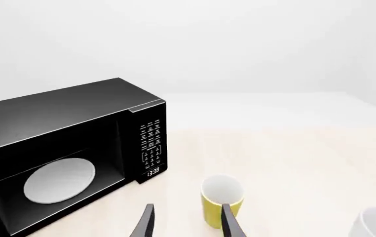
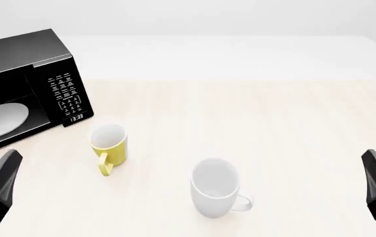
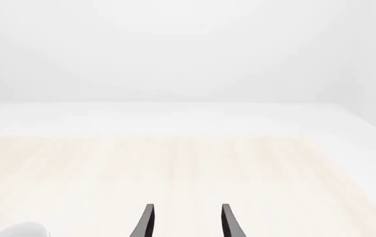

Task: Put the yellow and white mug in the microwave and close it.

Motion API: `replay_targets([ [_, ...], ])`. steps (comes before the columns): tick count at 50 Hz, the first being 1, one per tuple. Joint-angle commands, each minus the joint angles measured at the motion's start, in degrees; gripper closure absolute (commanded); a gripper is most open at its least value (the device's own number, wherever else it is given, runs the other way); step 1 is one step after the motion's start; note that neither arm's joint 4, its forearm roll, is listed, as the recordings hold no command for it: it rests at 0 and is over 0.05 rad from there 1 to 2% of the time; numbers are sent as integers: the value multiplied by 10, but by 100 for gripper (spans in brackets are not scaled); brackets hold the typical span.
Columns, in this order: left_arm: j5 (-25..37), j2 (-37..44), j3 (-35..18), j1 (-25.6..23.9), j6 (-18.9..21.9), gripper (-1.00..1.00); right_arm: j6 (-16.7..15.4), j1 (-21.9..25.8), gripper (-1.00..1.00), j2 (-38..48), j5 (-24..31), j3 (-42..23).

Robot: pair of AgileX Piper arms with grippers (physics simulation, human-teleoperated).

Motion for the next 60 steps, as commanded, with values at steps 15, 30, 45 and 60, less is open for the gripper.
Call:
replay_targets([
  [15, 6, 91, -11, -76, -28, -100, 0, 0, -100, 0, 0, 0],
  [30, -64, 210, -13, -103, -19, -100, 0, 0, -100, 0, 0, 0],
  [45, -111, 305, -18, -96, -3, -100, 0, 0, -100, 0, 0, 0],
  [60, -193, 419, -29, -119, -37, -100, 0, 0, -100, 0, 0, 0],
])
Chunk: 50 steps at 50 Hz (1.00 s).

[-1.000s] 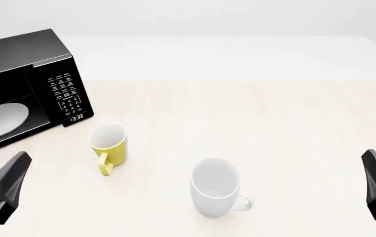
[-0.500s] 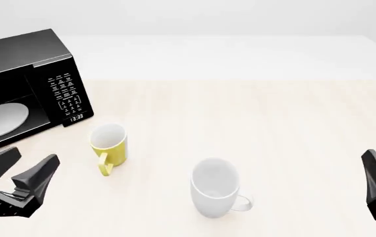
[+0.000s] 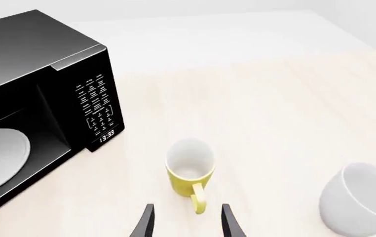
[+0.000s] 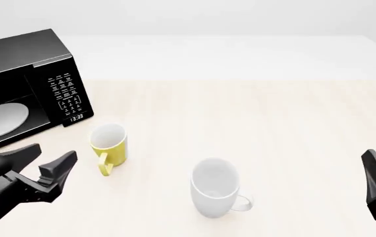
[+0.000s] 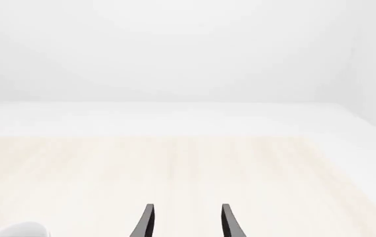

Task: Put the yellow and white mug in the microwave and close it.

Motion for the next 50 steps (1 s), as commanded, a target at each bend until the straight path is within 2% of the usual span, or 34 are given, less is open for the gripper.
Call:
replay_targets([
  [1, -59, 79, -4, -15, -18, -100, 0, 0, -100, 0, 0, 0],
  [7, -108, 160, -9, -15, -66, -100, 0, 0, -100, 0, 0, 0],
  [9, -127, 174, -6, -8, -56, -100, 0, 0, -100, 0, 0, 0],
  [31, -238, 319, 4, -3, -78, -100, 0, 0, -100, 0, 0, 0],
  [50, -274, 381, -8, -16, -91, -100, 0, 0, -100, 0, 0, 0],
])
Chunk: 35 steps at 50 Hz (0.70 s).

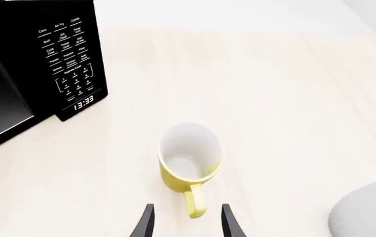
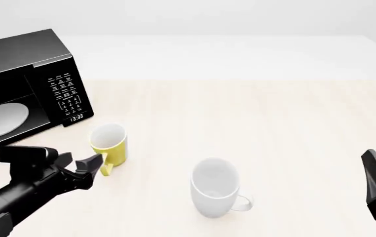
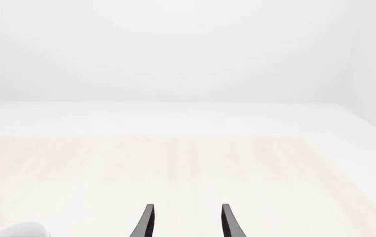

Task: Put the yellow and white mug in the microwave and close it.

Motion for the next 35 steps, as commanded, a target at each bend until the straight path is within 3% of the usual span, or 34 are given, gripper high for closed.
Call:
replay_targets([
  [1, -26, 44, -9, -8, -8, -100, 0, 0, -100, 0, 0, 0],
  [35, -76, 149, -32, -17, -38, -100, 0, 0, -100, 0, 0, 0],
])
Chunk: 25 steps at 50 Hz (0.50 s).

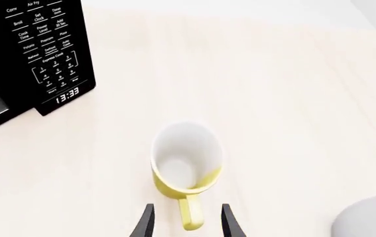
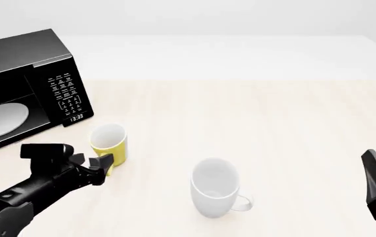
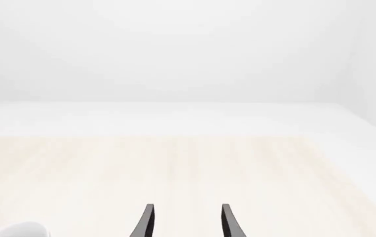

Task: Put the yellow and white mug in the microwave and close it.

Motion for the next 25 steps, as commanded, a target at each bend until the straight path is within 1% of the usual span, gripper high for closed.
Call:
replay_targets([
  [1, -15, 31, -1, -4, -10, -100, 0, 0, -100, 0, 0, 0],
  [13, -38, 70, -1, -1, -18, -100, 0, 0, -100, 0, 0, 0],
  [14, -48, 49, 10, 2, -19, 100, 0, 0, -100, 0, 0, 0],
  [25, -35, 7, 25, 2, -17, 100, 0, 0, -100, 0, 0, 0],
])
